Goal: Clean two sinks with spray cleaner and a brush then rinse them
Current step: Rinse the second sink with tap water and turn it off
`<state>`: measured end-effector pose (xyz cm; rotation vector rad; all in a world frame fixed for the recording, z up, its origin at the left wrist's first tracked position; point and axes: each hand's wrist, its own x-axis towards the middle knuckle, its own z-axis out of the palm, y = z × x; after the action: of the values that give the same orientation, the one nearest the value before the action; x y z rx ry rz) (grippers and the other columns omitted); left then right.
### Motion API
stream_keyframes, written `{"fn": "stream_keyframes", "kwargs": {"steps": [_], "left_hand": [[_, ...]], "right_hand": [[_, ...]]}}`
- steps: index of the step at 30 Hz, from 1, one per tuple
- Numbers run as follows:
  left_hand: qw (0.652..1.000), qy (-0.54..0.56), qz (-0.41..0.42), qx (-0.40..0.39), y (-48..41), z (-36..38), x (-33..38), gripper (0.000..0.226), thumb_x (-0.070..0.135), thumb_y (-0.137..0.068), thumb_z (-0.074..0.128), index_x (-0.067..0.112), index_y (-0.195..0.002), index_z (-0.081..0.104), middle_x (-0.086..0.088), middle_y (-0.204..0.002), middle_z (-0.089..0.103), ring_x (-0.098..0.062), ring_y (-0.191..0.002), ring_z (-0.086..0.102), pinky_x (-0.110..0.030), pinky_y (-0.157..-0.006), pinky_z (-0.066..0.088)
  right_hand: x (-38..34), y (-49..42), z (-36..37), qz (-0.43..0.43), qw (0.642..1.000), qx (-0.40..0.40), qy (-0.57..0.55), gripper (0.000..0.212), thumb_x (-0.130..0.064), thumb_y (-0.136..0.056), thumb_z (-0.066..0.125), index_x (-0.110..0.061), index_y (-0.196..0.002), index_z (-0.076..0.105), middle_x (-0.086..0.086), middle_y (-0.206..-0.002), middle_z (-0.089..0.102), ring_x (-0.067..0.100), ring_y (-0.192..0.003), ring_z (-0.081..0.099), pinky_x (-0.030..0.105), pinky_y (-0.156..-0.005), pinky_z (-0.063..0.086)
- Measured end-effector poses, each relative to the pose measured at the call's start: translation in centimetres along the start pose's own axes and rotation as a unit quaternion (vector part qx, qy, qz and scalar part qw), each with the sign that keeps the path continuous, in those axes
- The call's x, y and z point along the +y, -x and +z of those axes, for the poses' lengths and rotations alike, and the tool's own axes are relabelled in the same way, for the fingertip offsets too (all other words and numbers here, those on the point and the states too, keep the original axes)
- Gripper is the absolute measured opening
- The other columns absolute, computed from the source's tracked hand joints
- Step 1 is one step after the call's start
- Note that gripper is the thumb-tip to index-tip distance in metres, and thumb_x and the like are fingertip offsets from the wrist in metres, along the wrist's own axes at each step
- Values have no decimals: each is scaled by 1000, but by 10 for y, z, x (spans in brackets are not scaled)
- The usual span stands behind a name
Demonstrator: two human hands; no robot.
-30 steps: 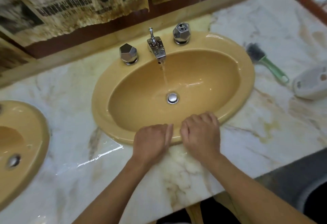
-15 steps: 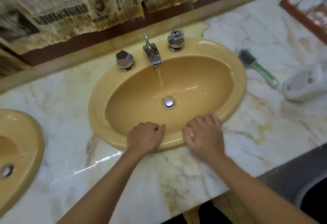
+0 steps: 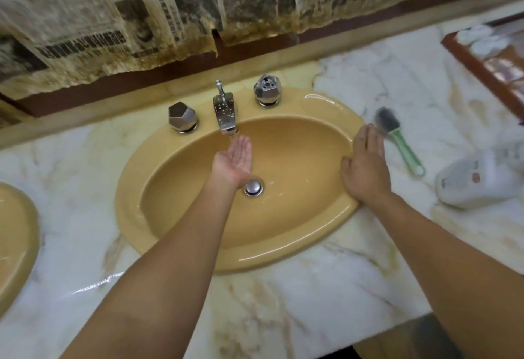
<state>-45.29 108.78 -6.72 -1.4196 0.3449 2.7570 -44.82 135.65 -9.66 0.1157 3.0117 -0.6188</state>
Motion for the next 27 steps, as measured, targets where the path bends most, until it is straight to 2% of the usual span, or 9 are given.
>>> {"fn": "stream_keyframes", "kwargs": {"steps": [7,11,13,15,17,20,23,25,27], "left_hand": [[995,80,49,17,2,3,-17,51,39,-108,36,2,-112,70,-13,-92,78,-24,-77,77,-28,-70,63],[973,-218,65,-41,45,22,-74,43,29,-109,40,-1,-102,70,-15,-94,77,-22,-80,77,-27,-68,63],[877,-456,129,-82,64,14,-119,40,22,-103,41,0,-92,73,-17,-91,77,-21,-82,76,-32,-76,63],[670,-674,285,-123,70,-19,-152,45,35,-102,41,10,-82,73,-6,-79,76,-13,-77,72,-36,-74,57],[472,-795,361,-126,77,-54,-159,54,51,-103,25,23,-105,72,0,-88,76,-16,-81,69,-36,-75,50],[350,-869,330,-113,88,-88,-140,68,62,-96,1,46,-143,48,11,-126,70,-18,-101,67,-37,-84,51],[248,-929,273,-36,84,-99,-105,65,66,-98,5,39,-109,64,4,-98,73,-27,-89,63,-37,-75,49],[271,-940,207,16,74,-98,-83,61,65,-99,24,24,-82,66,-1,-72,65,-26,-77,60,-35,-72,49],[410,-900,146,24,65,-85,-71,53,58,-100,43,24,-71,72,4,-67,68,-18,-78,64,-31,-77,50]], "right_hand": [[8,-5,8,-13,999,37,-37,73,-13,-94,50,-3,-158,16,17,-166,9,31,-153,7,37,-122,15],[9,-6,6,-19,998,36,-51,71,-11,-93,49,-2,-157,19,17,-165,10,33,-152,9,39,-121,18],[6,3,7,-7,997,49,-61,70,-10,-93,48,-1,-156,21,17,-166,9,34,-152,9,42,-122,21],[-3,27,13,26,995,59,-74,71,-10,-93,50,-2,-156,20,14,-167,2,33,-153,3,44,-121,24],[-15,65,23,41,995,58,-76,70,-10,-95,51,0,-156,19,11,-167,-3,38,-153,-4,47,-120,25],[-24,99,32,8,998,33,-54,63,-16,-94,48,4,-151,32,15,-167,-1,46,-150,-11,56,-119,23],[-10,57,17,-28,1000,-6,11,78,-14,-83,47,3,-154,21,16,-167,3,45,-150,-10,60,-121,6],[9,0,5,-66,995,-20,67,82,-15,-87,47,-3,-158,7,10,-168,-1,43,-151,-6,58,-122,5],[20,-53,-6,-123,987,-46,95,78,-31,-99,46,-8,-159,3,8,-168,-3,43,-151,-2,55,-123,7]]}}
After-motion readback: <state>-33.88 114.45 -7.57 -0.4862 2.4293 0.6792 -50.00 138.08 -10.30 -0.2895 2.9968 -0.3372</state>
